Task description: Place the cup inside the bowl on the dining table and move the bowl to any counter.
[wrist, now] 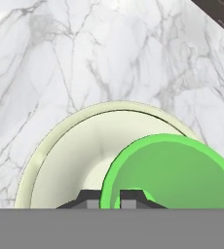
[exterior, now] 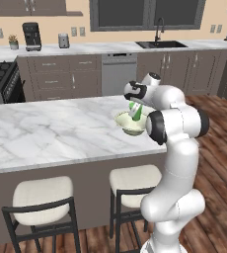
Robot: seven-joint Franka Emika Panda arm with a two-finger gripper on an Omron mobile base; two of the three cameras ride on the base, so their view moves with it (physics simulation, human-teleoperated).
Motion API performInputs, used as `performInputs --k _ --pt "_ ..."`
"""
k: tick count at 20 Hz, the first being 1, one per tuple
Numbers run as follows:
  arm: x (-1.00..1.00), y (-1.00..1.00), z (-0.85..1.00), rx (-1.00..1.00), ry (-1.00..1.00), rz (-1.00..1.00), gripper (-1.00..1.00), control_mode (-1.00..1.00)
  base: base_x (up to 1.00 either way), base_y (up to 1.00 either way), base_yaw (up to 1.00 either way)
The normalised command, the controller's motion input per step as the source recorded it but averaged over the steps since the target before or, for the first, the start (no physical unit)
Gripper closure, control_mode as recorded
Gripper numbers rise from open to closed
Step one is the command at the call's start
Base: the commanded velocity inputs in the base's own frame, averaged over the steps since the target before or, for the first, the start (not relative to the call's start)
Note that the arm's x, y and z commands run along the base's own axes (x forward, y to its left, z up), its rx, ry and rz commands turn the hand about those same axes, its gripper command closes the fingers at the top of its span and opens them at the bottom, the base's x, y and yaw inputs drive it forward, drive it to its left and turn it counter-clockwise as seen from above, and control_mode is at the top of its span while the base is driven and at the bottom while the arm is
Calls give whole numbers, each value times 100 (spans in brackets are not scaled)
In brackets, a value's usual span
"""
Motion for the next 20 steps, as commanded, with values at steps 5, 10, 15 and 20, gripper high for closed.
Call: performInputs --k 5,10,15,20 --pt "6 0 -4 1 0 3 100 -100 0 0 0" --pt "2 0 -1 0 0 2 100 -100 0 0 0" --pt "0 0 -8 0 0 2 100 -100 0 0 0" --pt "0 0 -14 0 0 1 100 -100 0 0 0"
